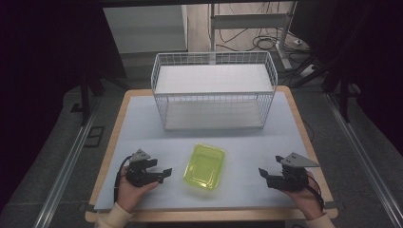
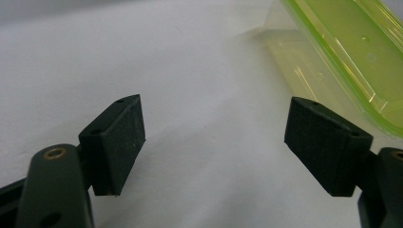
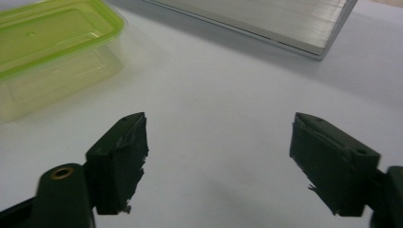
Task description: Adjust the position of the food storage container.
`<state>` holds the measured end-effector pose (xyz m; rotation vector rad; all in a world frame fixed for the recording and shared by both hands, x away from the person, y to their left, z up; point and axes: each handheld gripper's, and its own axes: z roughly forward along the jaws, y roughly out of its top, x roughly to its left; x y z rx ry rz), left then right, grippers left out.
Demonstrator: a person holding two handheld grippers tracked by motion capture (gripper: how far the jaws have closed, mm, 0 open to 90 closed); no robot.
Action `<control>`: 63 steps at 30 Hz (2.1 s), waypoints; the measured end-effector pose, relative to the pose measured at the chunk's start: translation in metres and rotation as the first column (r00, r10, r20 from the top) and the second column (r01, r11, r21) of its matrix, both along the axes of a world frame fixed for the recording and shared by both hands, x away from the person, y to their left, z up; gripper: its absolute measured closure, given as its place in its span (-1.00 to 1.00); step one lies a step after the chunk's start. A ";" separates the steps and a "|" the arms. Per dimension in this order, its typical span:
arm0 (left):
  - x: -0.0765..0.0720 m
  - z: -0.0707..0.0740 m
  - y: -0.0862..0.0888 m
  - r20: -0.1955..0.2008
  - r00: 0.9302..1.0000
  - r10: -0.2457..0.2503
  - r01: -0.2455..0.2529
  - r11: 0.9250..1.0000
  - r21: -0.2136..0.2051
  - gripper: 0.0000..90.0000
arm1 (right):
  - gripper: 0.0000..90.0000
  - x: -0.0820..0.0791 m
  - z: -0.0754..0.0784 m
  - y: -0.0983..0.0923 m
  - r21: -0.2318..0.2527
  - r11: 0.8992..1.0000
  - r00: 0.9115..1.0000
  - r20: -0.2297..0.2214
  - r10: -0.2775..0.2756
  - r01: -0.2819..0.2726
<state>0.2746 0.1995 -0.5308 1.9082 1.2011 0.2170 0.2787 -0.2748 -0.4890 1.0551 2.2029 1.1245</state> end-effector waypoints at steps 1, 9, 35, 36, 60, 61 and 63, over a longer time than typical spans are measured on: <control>0.000 0.000 0.000 0.000 1.000 -0.004 0.004 1.000 0.001 -0.54 | -0.48 -0.001 0.000 0.000 0.002 1.000 1.000 -0.002 0.001 -0.001; 0.002 0.001 0.000 -0.002 1.000 -0.004 0.004 1.000 -0.013 -0.54 | -0.43 0.003 -0.003 -0.004 0.014 1.000 1.000 -0.020 -0.004 0.004; -0.016 0.069 -0.053 0.118 0.982 -0.150 0.160 0.984 -0.080 0.50 | -0.49 0.003 -0.006 -0.001 0.022 1.000 0.999 -0.050 0.000 0.001; -0.015 0.069 -0.057 0.111 0.979 -0.168 0.178 0.981 -0.083 0.59 | -0.49 0.003 -0.007 -0.001 0.021 1.000 0.999 -0.054 0.000 0.001; -0.015 0.052 -0.140 0.000 0.918 -0.396 0.395 0.918 -0.034 0.99 | -0.49 0.003 -0.008 0.001 -0.012 1.000 0.999 -0.054 -0.009 0.008; -0.016 0.051 -0.142 -0.004 0.917 -0.398 0.398 0.917 -0.033 0.99 | -0.49 0.002 -0.008 0.001 -0.016 1.000 0.999 -0.052 -0.008 0.007; -0.016 0.049 -0.146 -0.009 0.914 -0.405 0.404 0.914 -0.028 0.99 | -0.49 0.002 -0.009 0.002 -0.021 1.000 0.999 -0.051 -0.009 0.008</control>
